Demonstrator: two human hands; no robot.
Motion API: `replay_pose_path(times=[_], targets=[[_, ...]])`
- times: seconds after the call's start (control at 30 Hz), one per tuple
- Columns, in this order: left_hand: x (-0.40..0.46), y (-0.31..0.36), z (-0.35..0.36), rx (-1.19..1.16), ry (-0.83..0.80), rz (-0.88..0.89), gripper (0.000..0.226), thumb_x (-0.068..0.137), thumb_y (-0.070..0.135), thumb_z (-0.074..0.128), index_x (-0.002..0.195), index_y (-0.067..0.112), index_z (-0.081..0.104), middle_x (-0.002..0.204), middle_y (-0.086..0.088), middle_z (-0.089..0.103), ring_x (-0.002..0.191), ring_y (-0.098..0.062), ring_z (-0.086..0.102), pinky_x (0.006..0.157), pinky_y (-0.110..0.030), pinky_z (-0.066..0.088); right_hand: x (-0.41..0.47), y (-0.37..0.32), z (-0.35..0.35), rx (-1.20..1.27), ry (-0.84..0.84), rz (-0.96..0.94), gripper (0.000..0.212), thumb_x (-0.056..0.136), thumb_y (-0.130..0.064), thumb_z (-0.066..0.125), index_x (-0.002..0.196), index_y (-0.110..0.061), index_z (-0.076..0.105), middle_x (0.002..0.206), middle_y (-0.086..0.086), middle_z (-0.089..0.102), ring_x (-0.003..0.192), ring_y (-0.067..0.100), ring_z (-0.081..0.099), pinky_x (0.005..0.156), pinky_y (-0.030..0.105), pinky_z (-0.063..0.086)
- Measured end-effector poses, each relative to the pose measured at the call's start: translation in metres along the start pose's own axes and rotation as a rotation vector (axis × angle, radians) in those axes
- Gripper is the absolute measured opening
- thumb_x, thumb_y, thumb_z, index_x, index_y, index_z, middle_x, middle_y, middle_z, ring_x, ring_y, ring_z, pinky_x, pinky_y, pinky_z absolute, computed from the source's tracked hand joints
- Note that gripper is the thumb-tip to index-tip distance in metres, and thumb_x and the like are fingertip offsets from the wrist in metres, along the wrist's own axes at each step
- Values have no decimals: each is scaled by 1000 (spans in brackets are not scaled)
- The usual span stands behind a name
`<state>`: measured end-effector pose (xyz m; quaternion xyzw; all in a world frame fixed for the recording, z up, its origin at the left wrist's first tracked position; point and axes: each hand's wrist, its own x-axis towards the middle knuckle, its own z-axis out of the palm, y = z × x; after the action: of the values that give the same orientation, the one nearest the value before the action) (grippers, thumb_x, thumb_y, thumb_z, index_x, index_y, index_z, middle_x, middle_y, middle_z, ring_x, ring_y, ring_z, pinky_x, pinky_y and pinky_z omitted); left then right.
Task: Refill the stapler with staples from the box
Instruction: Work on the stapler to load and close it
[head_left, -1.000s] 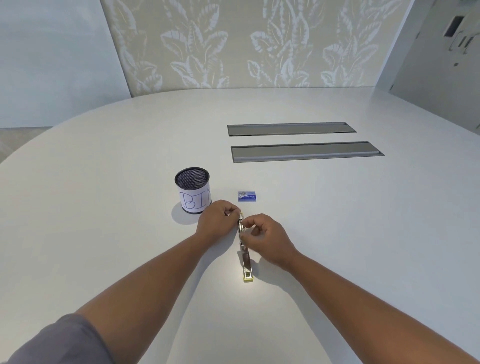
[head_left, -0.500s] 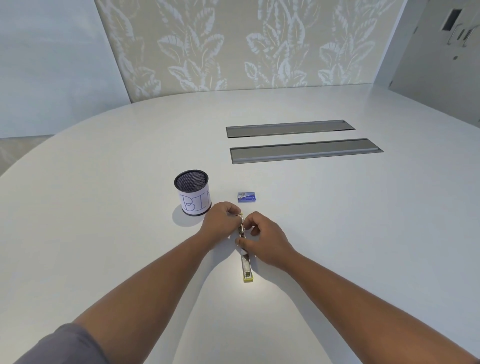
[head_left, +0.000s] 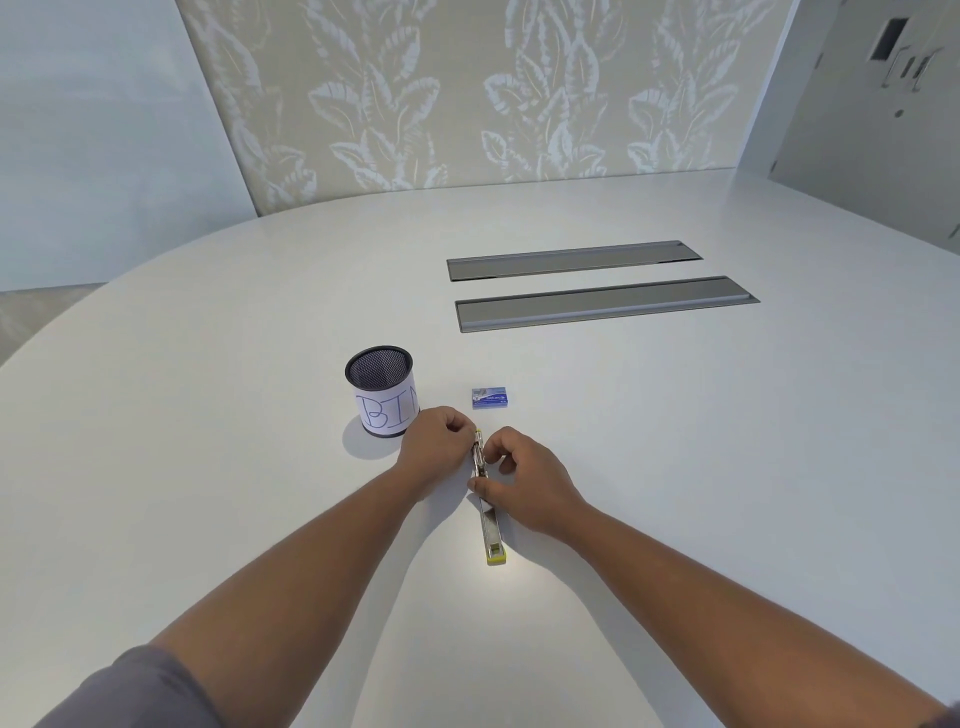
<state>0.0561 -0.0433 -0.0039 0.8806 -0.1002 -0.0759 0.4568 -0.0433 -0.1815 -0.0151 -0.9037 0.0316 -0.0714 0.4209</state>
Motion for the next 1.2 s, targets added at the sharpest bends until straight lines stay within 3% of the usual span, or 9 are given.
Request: replay_pose_path(times=[0.2, 0.43, 0.5, 0.63, 0.8, 1.07, 1.2], targets=[[-2, 5, 3, 15, 25, -11, 10, 83, 16, 63, 81, 17, 72, 77, 8, 71, 73, -14, 64, 69, -35, 56, 1, 1, 0, -1, -5, -2, 30, 77, -41, 77, 93, -33, 54, 93, -18, 62, 86, 3, 57, 68, 24, 42], [1, 11, 1, -26, -22, -67, 10, 84, 11, 65, 78, 16, 72, 71, 5, 69, 64, -14, 61, 56, -25, 49, 2, 3, 2, -4, 0, 8, 31, 76, -44, 76, 93, -34, 52, 91, -18, 62, 85, 2, 56, 67, 24, 41], [4, 15, -1, -44, -46, -119, 12, 83, 6, 66, 75, 14, 72, 72, 0, 69, 65, -17, 61, 60, -28, 50, 2, 3, 2, -2, 0, 12, 31, 76, -45, 76, 93, -35, 52, 92, -18, 62, 84, 1, 56, 67, 23, 41], [11, 23, -6, -63, -102, -201, 22, 80, -1, 69, 66, 15, 69, 67, -1, 65, 64, -17, 56, 56, -22, 41, 3, 3, 2, -8, 1, 18, 31, 76, -44, 76, 92, -36, 51, 92, -18, 62, 84, 1, 56, 66, 21, 40], [12, 29, -12, -48, -193, -235, 25, 81, -7, 70, 64, 11, 66, 69, -5, 59, 65, -20, 48, 62, -28, 41, 3, 2, 2, -6, 1, 23, 29, 76, -46, 75, 89, -39, 50, 89, -18, 61, 82, 0, 55, 66, 23, 39], [1, 22, -11, -151, -184, -226, 22, 74, -7, 76, 91, 7, 71, 72, -1, 59, 65, -13, 49, 56, -23, 36, 2, 2, 2, -1, 3, 8, 29, 77, -43, 76, 90, -35, 52, 89, -17, 62, 81, 2, 55, 67, 23, 41], [0, 21, -11, -172, -160, -233, 22, 79, -2, 73, 99, 7, 72, 85, -5, 65, 75, -15, 54, 63, -25, 41, 2, 2, 1, -6, 8, 19, 28, 79, -39, 78, 91, -34, 53, 86, -18, 60, 81, 1, 55, 67, 23, 41]])
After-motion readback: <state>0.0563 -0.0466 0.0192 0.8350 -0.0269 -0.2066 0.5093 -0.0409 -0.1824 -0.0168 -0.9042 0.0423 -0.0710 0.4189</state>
